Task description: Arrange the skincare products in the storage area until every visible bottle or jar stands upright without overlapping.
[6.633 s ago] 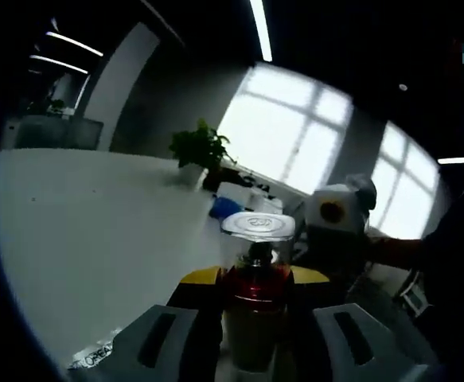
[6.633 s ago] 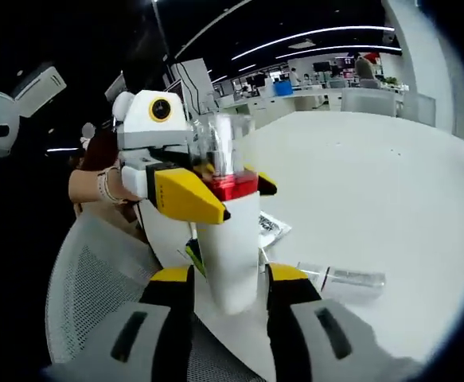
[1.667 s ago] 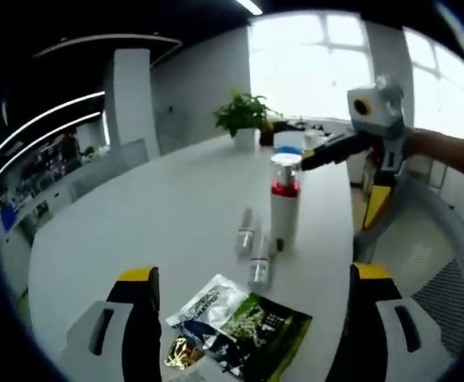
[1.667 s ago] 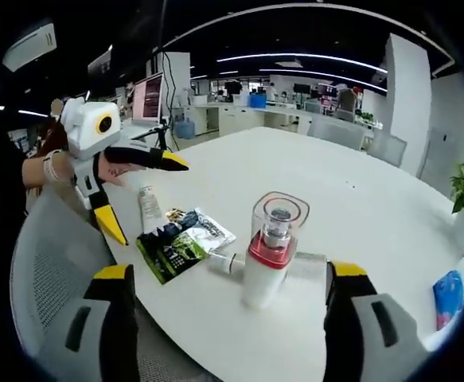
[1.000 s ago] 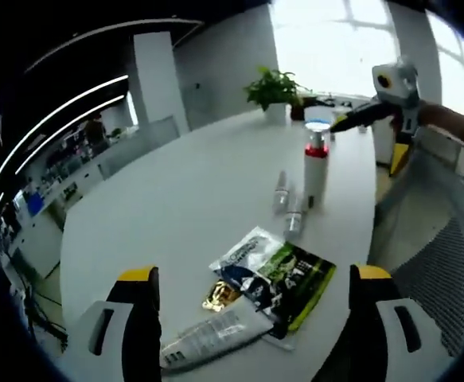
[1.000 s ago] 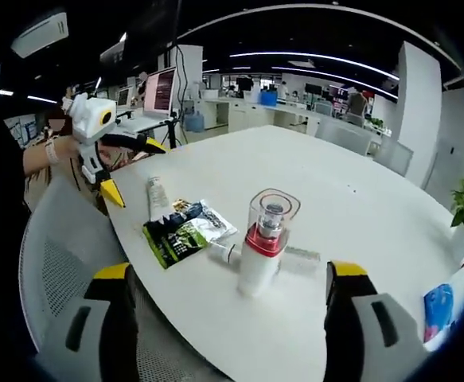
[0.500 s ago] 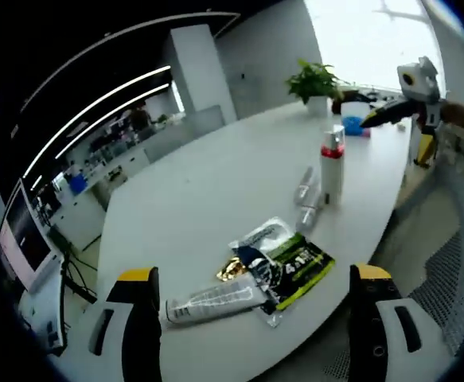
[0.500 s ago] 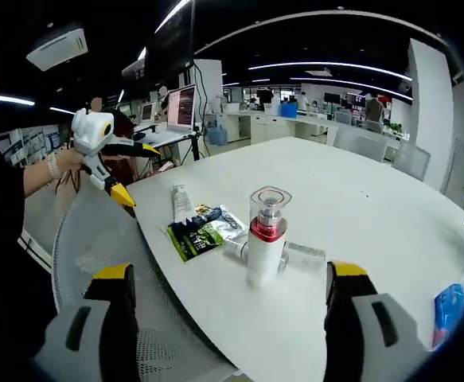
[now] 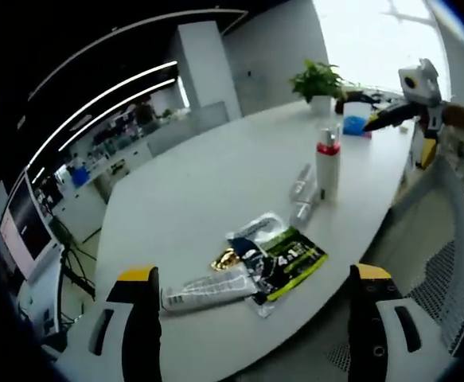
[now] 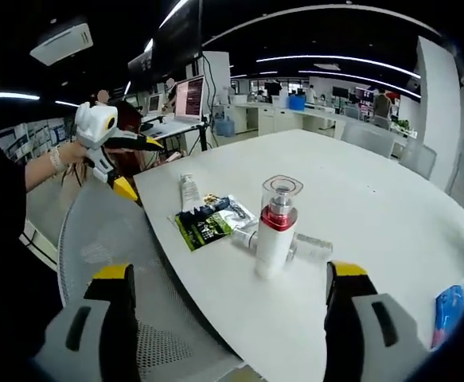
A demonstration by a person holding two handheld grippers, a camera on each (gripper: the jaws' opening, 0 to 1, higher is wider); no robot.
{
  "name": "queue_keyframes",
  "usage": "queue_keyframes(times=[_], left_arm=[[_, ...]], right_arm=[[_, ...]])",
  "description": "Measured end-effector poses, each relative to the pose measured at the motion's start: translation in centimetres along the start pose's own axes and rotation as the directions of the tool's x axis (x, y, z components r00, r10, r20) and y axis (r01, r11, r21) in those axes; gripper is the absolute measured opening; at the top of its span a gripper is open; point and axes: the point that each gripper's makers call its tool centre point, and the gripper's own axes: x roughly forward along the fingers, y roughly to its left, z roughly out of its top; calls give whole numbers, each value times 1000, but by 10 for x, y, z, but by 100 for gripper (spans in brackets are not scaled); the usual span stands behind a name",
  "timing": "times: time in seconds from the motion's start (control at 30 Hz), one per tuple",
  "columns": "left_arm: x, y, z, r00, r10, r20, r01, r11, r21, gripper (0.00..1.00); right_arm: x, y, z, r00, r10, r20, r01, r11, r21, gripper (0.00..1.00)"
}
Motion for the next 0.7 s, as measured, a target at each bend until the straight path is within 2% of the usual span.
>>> queue_keyframes(times=[0.17,0.2,0.3,0.4,0.47,0.53,0.7], left_arm=[[14,18,-10,997,-74,-34,75,996,53,97],[19,21,-13,993,-109,-50,113,991,76,97],[27,29,-16,986,-148,-75,157,979,129,97],[33,33,-20,969,-222,-112,239,956,169,88],[37,34,-21,953,-276,-126,298,931,212,83],[42,37,-22,948,-289,-136,314,922,227,80],[53,35,-33,906,-362,-218,416,853,314,72]], right_arm=[[6,-4,7,999,-36,7,36,999,25,100],[9,-6,9,998,-60,3,59,998,30,100],[16,-6,13,997,-82,2,82,996,38,100],[23,-7,14,995,-98,3,98,994,45,100],[26,-9,15,993,-116,2,115,992,55,100],[28,-8,16,992,-125,-1,124,990,65,100],[30,-7,19,989,-151,-7,151,986,71,100]])
